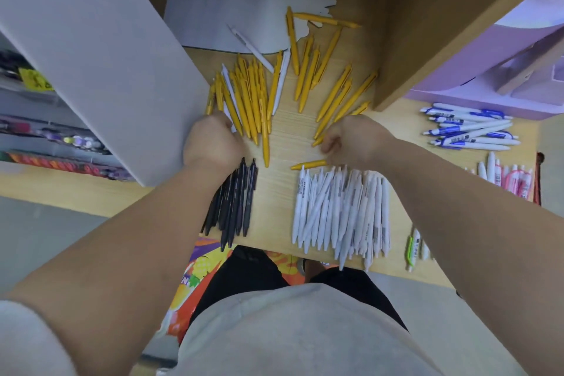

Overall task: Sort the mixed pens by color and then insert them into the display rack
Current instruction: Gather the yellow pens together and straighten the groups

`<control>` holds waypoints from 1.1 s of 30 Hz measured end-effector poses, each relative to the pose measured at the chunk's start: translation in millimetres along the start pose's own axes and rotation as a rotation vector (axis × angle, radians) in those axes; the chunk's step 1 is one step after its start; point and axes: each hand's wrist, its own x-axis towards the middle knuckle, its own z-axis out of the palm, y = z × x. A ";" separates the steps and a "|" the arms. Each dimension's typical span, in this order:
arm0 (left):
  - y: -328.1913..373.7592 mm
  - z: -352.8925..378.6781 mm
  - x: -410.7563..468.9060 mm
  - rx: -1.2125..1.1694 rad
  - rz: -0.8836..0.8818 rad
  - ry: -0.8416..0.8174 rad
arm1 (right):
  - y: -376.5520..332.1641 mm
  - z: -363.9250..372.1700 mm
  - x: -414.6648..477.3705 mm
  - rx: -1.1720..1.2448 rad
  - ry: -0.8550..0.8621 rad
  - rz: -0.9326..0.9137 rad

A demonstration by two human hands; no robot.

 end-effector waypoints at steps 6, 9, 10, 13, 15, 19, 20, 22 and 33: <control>2.1 5.5 14.7 0.025 -0.022 0.003 | 6.4 -1.0 8.5 -0.156 0.033 -0.101; 2.9 7.1 19.7 -0.013 -0.035 0.007 | 5.1 0.9 11.1 -0.296 0.034 -0.185; 3.1 7.2 21.5 -0.031 -0.036 0.006 | 5.4 1.5 11.6 -0.314 0.025 -0.208; 5.1 6.8 26.3 -0.060 -0.038 -0.005 | 8.7 0.8 14.7 -0.251 0.049 -0.242; 6.1 7.3 29.2 -0.079 -0.057 -0.016 | 8.3 -1.6 15.9 -0.167 0.043 -0.242; 7.4 8.9 33.8 -0.089 -0.066 -0.057 | 6.8 -6.7 18.3 -0.048 -0.063 -0.192; 7.9 8.9 34.7 -0.088 -0.065 -0.071 | 6.9 -7.1 18.1 -0.049 -0.084 -0.180; 8.5 9.3 36.7 -0.084 -0.074 -0.090 | 7.7 -6.7 17.5 -0.062 -0.107 -0.158; 15.9 6.7 38.3 -0.098 -0.086 -0.092 | 6.5 0.7 23.2 -0.290 0.169 -0.120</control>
